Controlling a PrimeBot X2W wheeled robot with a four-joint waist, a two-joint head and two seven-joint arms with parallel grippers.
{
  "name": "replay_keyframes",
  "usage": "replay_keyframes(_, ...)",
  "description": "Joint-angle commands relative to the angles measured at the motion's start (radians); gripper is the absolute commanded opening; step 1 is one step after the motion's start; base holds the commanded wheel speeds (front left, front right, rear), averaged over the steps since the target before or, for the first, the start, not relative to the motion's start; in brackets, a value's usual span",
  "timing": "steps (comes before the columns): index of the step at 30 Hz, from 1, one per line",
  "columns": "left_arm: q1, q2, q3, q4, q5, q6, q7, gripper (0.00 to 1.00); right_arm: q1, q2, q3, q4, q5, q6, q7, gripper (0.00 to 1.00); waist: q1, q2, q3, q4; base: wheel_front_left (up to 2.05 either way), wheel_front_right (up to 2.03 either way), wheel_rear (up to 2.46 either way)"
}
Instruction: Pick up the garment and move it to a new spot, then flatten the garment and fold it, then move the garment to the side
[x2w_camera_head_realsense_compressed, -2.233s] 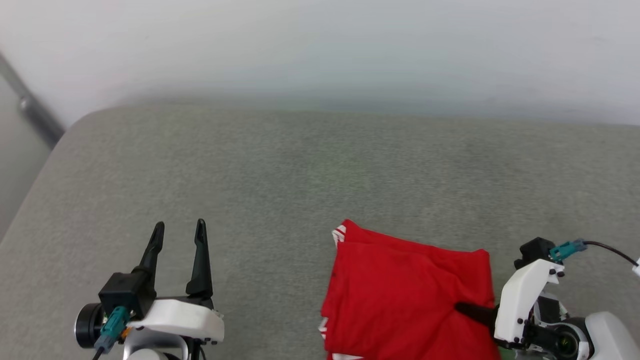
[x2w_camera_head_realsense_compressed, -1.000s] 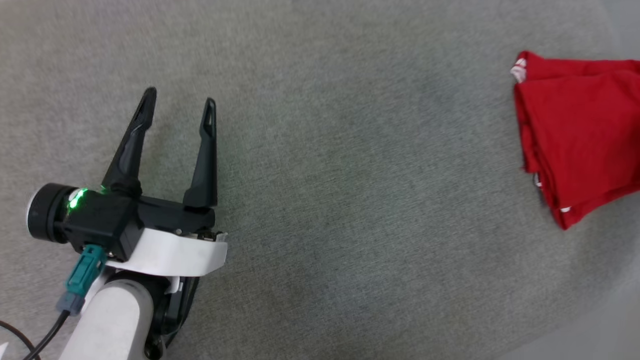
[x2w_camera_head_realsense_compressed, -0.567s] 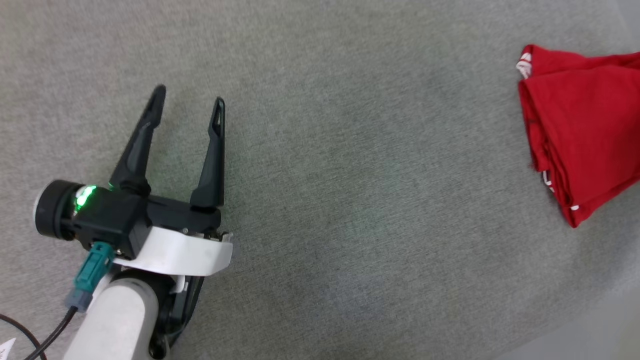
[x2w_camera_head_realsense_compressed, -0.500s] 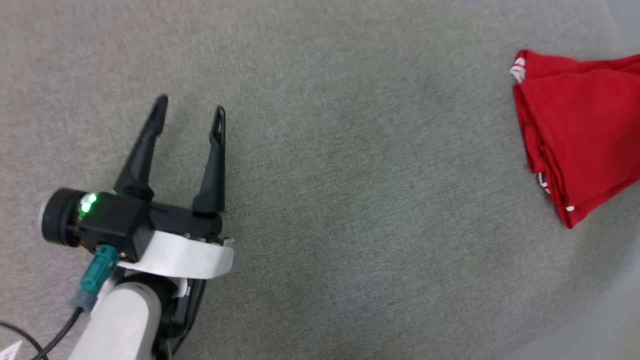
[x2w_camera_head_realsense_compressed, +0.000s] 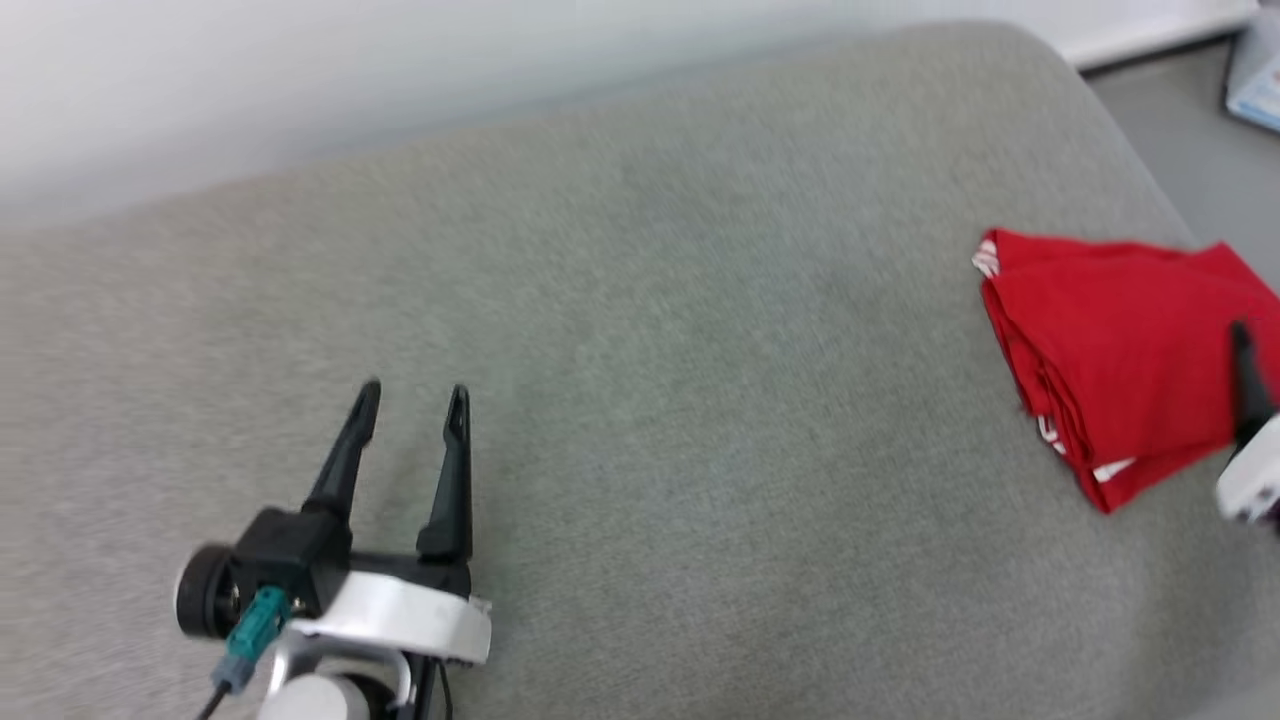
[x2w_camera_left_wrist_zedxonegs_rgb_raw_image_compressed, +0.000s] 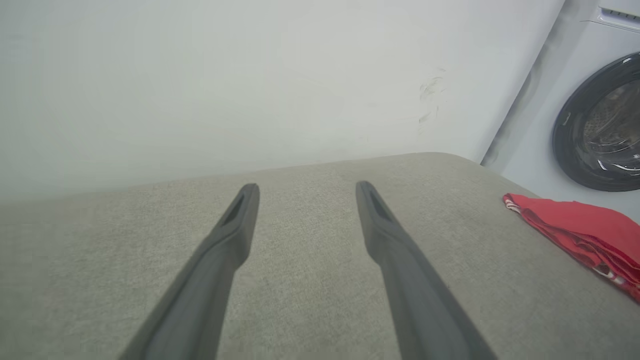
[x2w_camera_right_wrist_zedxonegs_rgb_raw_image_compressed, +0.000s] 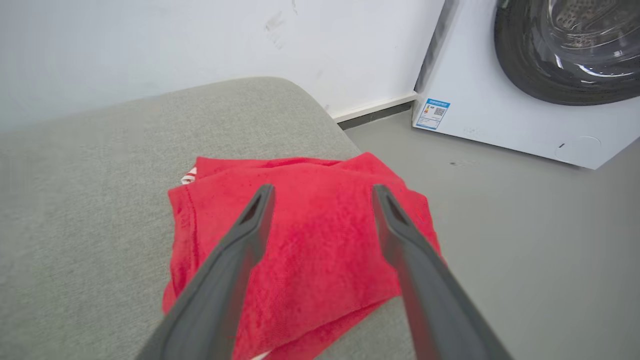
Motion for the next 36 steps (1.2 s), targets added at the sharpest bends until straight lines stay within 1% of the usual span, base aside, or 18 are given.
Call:
replay_keyframes(1, 0.019, -0.010, 0.001, 0.011, -0.007, 0.005, -0.010, 1.00, 0.050, 0.018, 0.007, -0.030, 0.009, -0.001, 0.009, 1.00, 0.0001, 0.0000, -0.075, 0.057, 0.00, 0.00, 0.00)
replay_keyframes(5, 0.060, -0.021, 0.012, 0.051, -0.028, 0.014, -0.027, 1.00, 0.179, 0.054, 0.014, -0.158, 0.004, -0.001, 0.036, 1.00, 0.0001, 0.0000, -0.133, 0.100, 0.00, 0.00, 0.00)
replay_keyframes(10, 0.098, -0.033, 0.028, 0.093, -0.048, 0.023, -0.044, 1.00, 0.311, 0.122, 0.020, -0.323, -0.010, -0.001, 0.063, 1.00, 0.0001, 0.0000, -0.189, 0.158, 0.00, 0.00, 0.00)
replay_keyframes(11, 0.102, -0.033, 0.030, 0.100, -0.049, 0.022, -0.047, 1.00, 0.336, 0.127, 0.025, -0.360, -0.022, -0.001, 0.061, 1.00, 0.0001, 0.0000, -0.197, 0.171, 0.00, 0.00, 0.00)
replay_keyframes(14, 0.104, -0.032, 0.039, 0.122, -0.048, 0.027, -0.055, 1.00, 0.390, 0.172, 0.040, -0.464, -0.050, -0.001, 0.045, 1.00, 0.0001, 0.0000, -0.212, 0.208, 0.00, 0.00, 0.00)
replay_keyframes(18, 0.106, -0.024, 0.056, 0.152, -0.045, 0.029, -0.063, 1.00, 0.444, 0.212, 0.069, -0.576, -0.090, -0.001, 0.017, 1.00, 0.0001, 0.0000, -0.230, 0.241, 0.00, 0.00, 0.00)
replay_keyframes(19, 0.106, -0.024, 0.056, 0.152, -0.045, 0.029, -0.063, 1.00, 0.444, 0.212, 0.069, -0.576, -0.090, -0.001, 0.017, 1.00, 0.0001, 0.0000, -0.230, 0.241, 0.00, 0.00, 0.00)
replay_keyframes(23, 0.118, -0.016, 0.065, 0.181, -0.041, 0.023, -0.070, 1.00, 0.482, 0.231, 0.100, -0.662, -0.125, -0.001, -0.013, 1.00, 0.0001, 0.0000, -0.247, 0.260, 0.00, 0.00, 0.00)
replay_keyframes(27, 0.133, -0.014, 0.068, 0.207, -0.039, 0.016, -0.072, 1.00, 0.530, 0.245, 0.111, -0.706, -0.145, -0.001, -0.024, 1.00, 0.0001, 0.0000, -0.268, 0.266, 0.00, 0.00, 0.00)
replay_keyframes(31, 0.145, -0.019, 0.071, 0.229, -0.037, 0.007, -0.075, 1.00, 0.580, 0.262, 0.112, -0.732, -0.153, -0.001, -0.024, 1.00, 0.0001, 0.0000, -0.284, 0.265, 0.00, 0.00, 0.00)
replay_keyframes(36, 0.156, -0.035, 0.070, 0.251, -0.034, 0.001, -0.077, 1.00, 0.615, 0.272, 0.116, -0.728, -0.157, -0.001, -0.015, 1.00, 0.0001, 0.0000, -0.296, 0.263, 0.00, 0.00, 0.00)
